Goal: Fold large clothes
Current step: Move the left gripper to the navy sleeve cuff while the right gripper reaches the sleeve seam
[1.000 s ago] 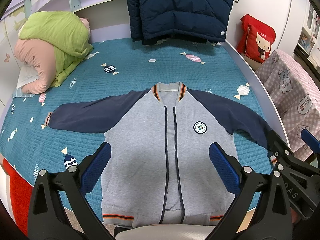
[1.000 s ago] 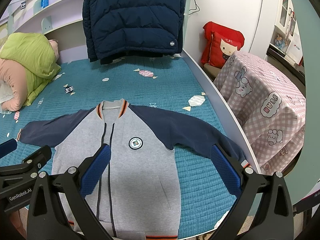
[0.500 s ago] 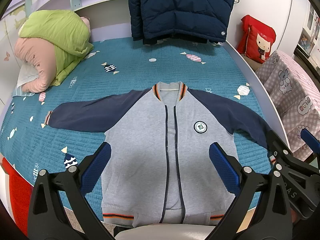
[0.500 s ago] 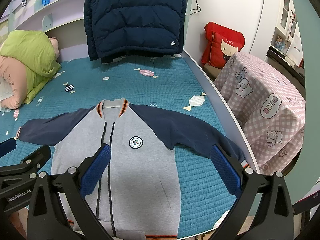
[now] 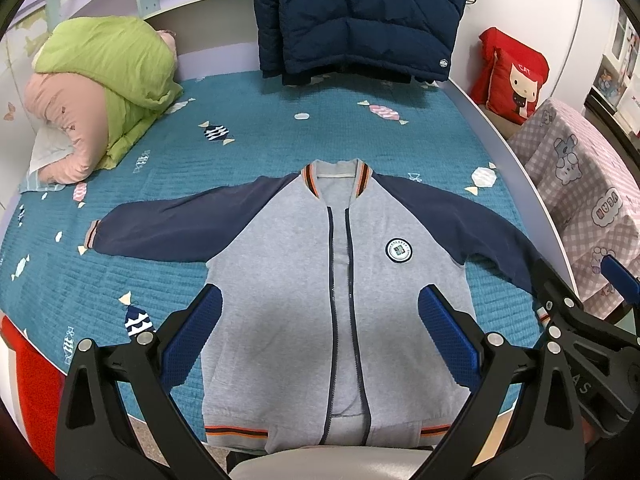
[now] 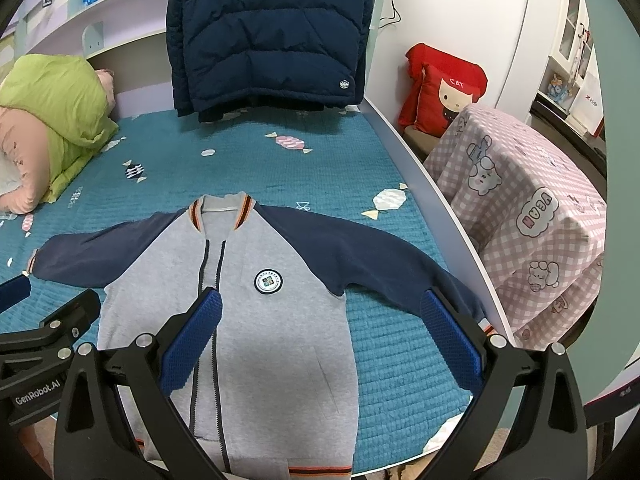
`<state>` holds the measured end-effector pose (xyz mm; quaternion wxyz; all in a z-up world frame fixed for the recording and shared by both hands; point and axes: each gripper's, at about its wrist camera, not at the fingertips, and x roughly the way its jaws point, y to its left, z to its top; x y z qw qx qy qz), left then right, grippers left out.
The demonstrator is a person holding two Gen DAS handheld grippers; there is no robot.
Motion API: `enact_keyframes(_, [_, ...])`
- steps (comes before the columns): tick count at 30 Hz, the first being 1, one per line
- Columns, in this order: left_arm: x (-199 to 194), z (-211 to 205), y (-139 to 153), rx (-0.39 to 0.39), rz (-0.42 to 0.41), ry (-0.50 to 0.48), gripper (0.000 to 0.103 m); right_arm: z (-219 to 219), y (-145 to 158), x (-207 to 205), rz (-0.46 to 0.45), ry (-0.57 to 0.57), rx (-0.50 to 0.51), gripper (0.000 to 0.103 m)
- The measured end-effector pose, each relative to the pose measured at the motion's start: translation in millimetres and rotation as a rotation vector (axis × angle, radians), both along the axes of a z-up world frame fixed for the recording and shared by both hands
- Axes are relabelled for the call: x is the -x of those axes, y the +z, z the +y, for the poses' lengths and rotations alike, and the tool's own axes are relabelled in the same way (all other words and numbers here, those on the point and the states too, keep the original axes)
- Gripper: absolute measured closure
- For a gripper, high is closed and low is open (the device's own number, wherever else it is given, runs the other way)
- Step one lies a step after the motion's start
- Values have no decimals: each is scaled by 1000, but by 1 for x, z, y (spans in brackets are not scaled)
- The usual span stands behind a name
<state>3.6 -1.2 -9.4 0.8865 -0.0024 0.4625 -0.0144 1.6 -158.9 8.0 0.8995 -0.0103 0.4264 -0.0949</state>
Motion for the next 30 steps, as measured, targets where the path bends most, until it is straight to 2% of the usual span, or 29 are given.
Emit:
enact_keyframes(7, [-5, 12, -7, 27, 27, 5, 5, 7, -5, -6, 33, 9, -11, 7])
enact_keyframes(15, [-14, 51, -23, 81, 85, 62, 5, 41, -19, -24, 94, 67, -30, 7])
enact_keyframes(21, [-20, 104, -44, 121, 140, 145, 5, 81, -33, -49, 155, 154, -84, 7])
enact_keyframes(30, [-41, 203, -81, 99, 220, 345, 5, 168, -55, -104, 229, 372, -137, 7])
